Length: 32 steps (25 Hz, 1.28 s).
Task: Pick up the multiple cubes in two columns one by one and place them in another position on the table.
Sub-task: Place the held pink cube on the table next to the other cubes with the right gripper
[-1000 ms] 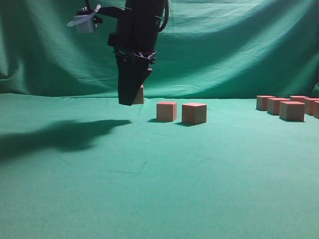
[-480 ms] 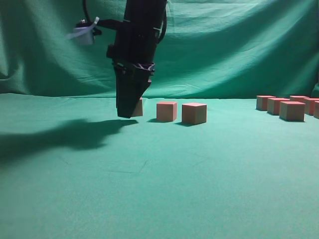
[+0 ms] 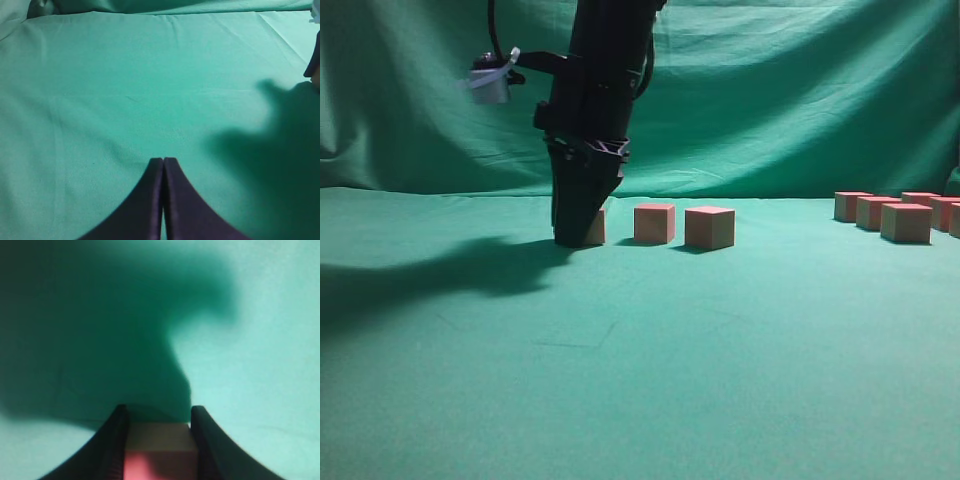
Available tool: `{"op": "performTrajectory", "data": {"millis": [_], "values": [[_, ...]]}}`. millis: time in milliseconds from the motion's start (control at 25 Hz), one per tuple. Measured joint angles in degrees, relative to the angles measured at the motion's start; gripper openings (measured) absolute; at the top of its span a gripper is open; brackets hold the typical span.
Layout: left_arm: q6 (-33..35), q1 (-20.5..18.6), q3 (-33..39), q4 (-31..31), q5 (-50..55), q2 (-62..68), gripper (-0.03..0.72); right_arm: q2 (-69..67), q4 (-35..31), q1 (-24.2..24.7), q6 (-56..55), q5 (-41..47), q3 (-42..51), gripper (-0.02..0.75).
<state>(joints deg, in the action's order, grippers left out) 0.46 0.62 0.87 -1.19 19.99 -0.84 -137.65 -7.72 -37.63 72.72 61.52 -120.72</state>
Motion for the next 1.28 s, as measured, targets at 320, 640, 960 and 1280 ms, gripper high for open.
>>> {"op": "performTrajectory", "data": {"millis": [320,640,960,1280], "values": [[0.0,0.0,0.0,0.0,0.0,0.0,0.000,-0.1,-0.1,0.3,0.0,-0.3,-0.1,0.263],[0.0,0.0,0.0,0.0,0.0,0.0,0.000,-0.1,-0.2,0.4,0.0,-0.3,-0.1,0.263],[0.0,0.0,0.0,0.0,0.0,0.0,0.000,-0.1,-0.2,0.4,0.0,-0.3,-0.1,0.263],[0.0,0.0,0.0,0.0,0.0,0.0,0.000,-0.1,-0.3,0.4,0.0,-0.3,-0.1,0.263]]}}
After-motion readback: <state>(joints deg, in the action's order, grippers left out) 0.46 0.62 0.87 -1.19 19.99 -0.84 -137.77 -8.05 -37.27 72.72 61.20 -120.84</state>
